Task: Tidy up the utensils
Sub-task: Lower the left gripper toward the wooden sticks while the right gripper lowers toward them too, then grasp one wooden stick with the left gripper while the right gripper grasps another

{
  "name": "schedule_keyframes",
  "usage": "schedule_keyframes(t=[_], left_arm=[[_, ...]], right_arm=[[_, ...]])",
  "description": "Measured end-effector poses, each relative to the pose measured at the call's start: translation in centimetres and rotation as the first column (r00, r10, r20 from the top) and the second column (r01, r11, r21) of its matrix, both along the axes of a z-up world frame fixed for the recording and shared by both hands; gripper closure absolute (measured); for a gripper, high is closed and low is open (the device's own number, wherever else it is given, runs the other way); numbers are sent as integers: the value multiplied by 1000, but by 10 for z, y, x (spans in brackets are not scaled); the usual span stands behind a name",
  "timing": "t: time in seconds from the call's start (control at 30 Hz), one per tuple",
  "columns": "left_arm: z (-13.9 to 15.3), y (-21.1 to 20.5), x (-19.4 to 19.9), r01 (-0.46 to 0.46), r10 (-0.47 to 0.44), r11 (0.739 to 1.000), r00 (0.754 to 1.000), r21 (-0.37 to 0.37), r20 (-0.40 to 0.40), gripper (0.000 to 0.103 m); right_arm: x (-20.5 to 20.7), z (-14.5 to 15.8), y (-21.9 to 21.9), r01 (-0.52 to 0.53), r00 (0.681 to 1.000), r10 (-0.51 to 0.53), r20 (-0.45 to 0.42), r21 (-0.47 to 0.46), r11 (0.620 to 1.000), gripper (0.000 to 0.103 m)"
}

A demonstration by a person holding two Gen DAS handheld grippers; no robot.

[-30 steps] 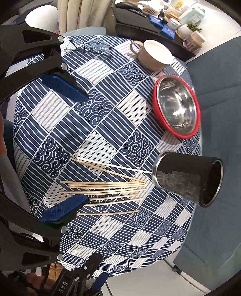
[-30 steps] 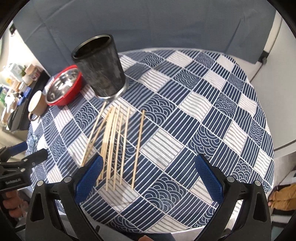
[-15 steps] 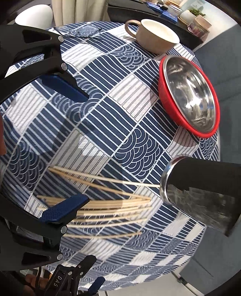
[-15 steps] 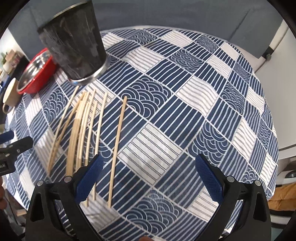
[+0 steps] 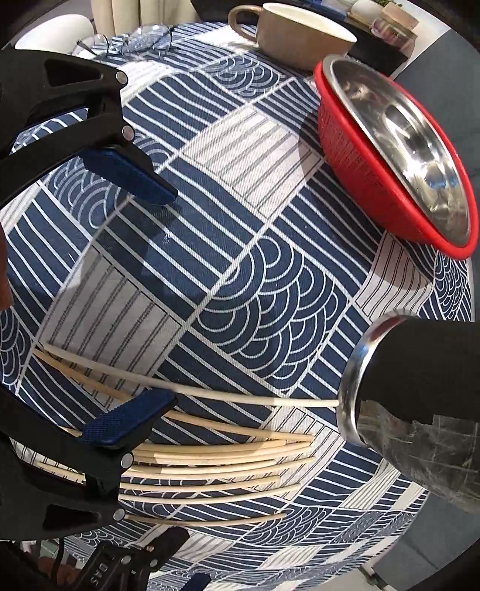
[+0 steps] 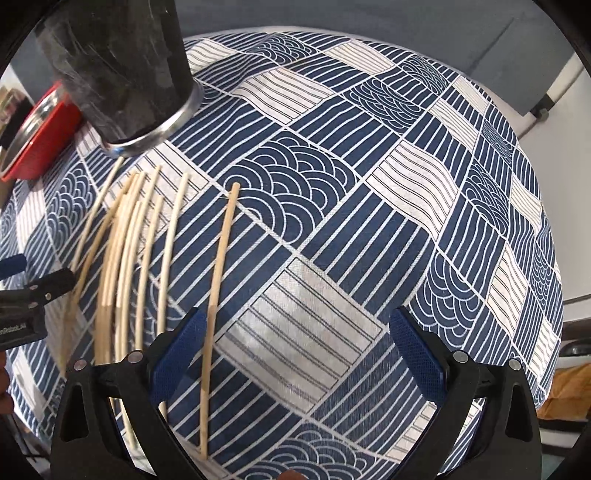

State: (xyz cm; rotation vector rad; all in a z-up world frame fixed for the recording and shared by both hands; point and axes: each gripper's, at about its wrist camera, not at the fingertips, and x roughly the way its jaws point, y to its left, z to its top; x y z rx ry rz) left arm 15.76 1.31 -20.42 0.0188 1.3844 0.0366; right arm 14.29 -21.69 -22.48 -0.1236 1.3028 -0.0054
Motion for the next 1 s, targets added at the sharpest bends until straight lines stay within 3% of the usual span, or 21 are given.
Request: schedule_keyframes(t=[0.2, 0.3, 0.57, 0.6, 0.63, 0.67, 0.73, 0.77, 0.83, 0.93, 1.0], left_arm=[[-4, 9, -1, 10, -9, 1000, 1000, -21, 18, 4], [-4, 10, 0, 13, -12, 1000, 1000, -23, 19, 4], [-3, 1, -5, 37, -36, 999, 998, -22, 58, 7], [-1, 0, -7, 42, -40, 999, 997, -22, 61, 11], [2, -1, -10, 50, -48, 998, 997, -23, 68, 17], [4, -3, -12, 56, -54, 998, 996, -25, 75, 22], [9, -8, -17, 89, -86, 996, 992, -27, 90, 45], [10, -9, -18, 98, -95, 995, 991, -25, 94, 50], [12, -9, -22, 104, -101, 994, 990, -28, 93, 71], [12, 0, -27, 89, -85, 995, 993, -45, 81, 91], [11, 11, -29, 75, -71, 995, 996, -64, 58, 98]], right_arm=[[5, -9, -2, -8, 1000, 8, 0, 30, 1000, 8], [6, -13, -15, 32, 999, -31, -14, 114, 993, 6], [10, -14, -17, 36, 999, -35, -7, 107, 994, 10], [8, -11, -15, 19, 1000, -19, 5, 107, 994, 20], [8, -8, -14, 3, 1000, -5, 21, 107, 994, 39], [5, -5, -11, -11, 999, 8, 32, 110, 994, 48], [2, -1, -8, -40, 999, 37, 37, 113, 993, 72], [1, -1, -10, -41, 999, 37, 39, 113, 993, 77], [1, 0, -16, -33, 999, 29, 38, 113, 993, 91], [4, -1, -35, -10, 1000, 8, 20, 119, 993, 98], [2, 0, -41, 19, 1000, -19, -2, 139, 990, 98]])
